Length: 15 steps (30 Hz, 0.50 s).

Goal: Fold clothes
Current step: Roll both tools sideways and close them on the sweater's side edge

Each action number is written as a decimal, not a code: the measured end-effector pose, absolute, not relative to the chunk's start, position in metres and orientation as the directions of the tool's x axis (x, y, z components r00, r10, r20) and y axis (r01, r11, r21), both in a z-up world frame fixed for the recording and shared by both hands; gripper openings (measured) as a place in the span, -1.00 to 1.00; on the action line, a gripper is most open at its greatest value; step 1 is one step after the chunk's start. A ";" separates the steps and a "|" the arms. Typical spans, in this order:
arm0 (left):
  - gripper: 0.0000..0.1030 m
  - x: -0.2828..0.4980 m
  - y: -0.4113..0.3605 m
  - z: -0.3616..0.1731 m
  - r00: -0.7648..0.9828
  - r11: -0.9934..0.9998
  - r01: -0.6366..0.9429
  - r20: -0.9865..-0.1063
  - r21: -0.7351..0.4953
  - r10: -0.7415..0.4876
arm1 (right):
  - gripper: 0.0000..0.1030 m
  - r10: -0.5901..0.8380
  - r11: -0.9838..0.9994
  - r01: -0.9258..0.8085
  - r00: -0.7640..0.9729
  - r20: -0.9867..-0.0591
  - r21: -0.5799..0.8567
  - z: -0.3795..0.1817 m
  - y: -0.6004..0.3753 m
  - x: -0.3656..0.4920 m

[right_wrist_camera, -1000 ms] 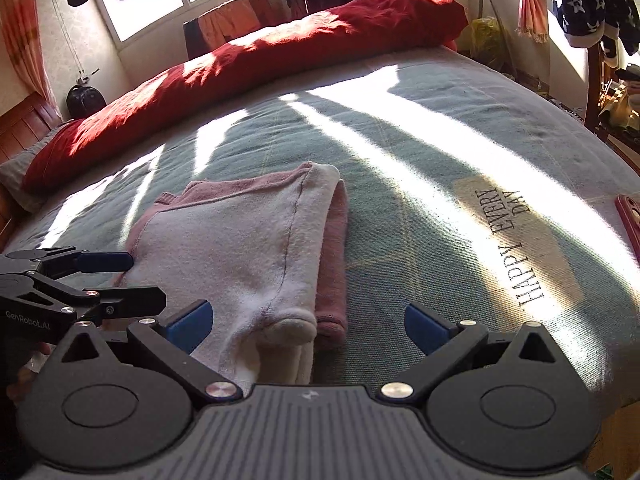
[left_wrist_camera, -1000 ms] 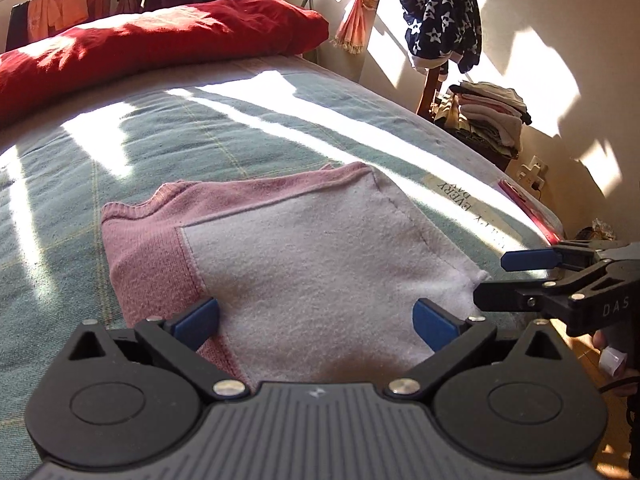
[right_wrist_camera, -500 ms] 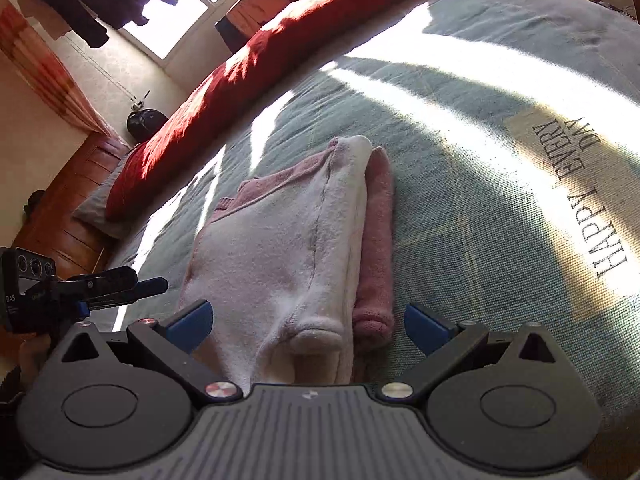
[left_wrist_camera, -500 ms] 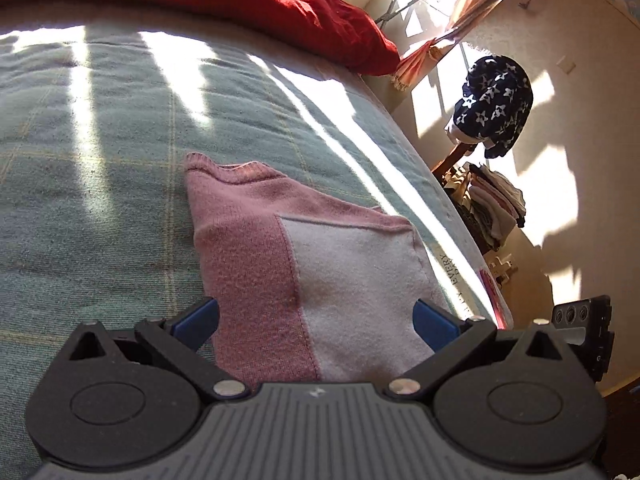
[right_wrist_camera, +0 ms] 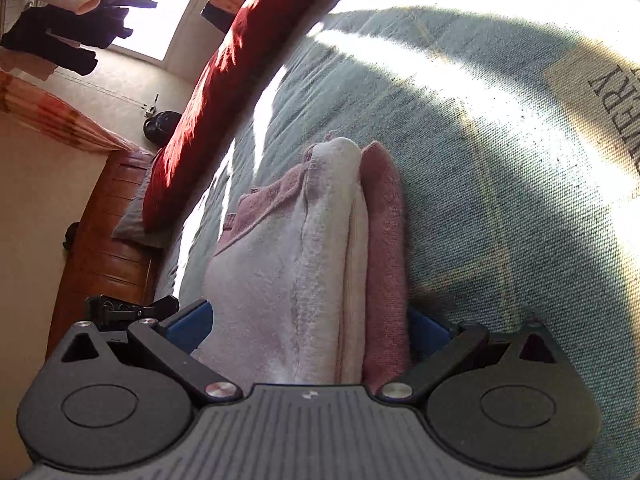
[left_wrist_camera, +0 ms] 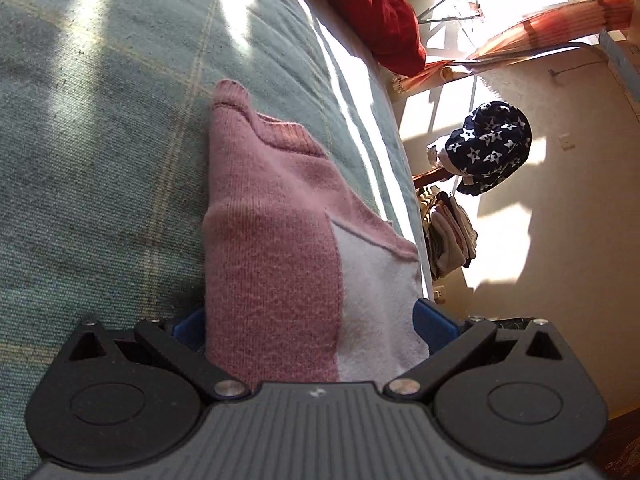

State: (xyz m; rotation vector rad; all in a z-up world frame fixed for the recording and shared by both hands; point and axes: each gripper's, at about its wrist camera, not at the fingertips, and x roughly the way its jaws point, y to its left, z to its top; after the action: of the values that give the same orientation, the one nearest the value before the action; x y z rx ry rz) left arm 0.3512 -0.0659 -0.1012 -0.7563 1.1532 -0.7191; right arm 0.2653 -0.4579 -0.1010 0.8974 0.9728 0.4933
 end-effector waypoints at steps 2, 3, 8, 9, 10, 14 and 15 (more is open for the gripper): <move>0.98 0.355 -0.069 -0.104 0.240 0.547 0.105 -0.513 -0.830 -0.824 | 1.00 0.718 0.545 0.032 0.498 -0.486 0.838 -0.103 -0.455 0.276; 0.98 0.353 -0.068 -0.103 0.237 0.540 0.109 -0.505 -0.835 -0.830 | 1.00 0.718 0.542 0.037 0.498 -0.486 0.839 -0.104 -0.453 0.279; 0.98 0.332 -0.057 -0.105 0.197 0.504 0.132 -0.476 -0.853 -0.857 | 1.00 0.744 0.539 0.026 0.454 -0.490 0.842 -0.101 -0.447 0.263; 0.98 0.327 -0.055 -0.106 0.188 0.497 0.136 -0.470 -0.857 -0.862 | 1.00 0.753 0.535 0.021 0.440 -0.488 0.845 -0.101 -0.446 0.257; 0.98 0.330 -0.055 -0.107 0.189 0.492 0.130 -0.466 -0.861 -0.864 | 1.00 0.763 0.531 0.010 0.429 -0.484 0.847 -0.102 -0.446 0.251; 0.98 0.350 -0.064 -0.111 0.205 0.481 0.100 -0.455 -0.871 -0.867 | 1.00 0.773 0.511 0.013 0.430 -0.466 0.860 -0.105 -0.444 0.262; 0.98 0.356 -0.069 -0.111 0.207 0.489 0.100 -0.463 -0.866 -0.862 | 1.00 0.776 0.498 0.025 0.434 -0.458 0.867 -0.106 -0.443 0.270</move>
State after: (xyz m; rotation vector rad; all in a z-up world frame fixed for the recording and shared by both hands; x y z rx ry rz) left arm 0.3557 -0.0691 -0.1107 -0.8151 1.1718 -0.7851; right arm 0.2704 -0.4431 -0.1064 0.9465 1.0256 0.5669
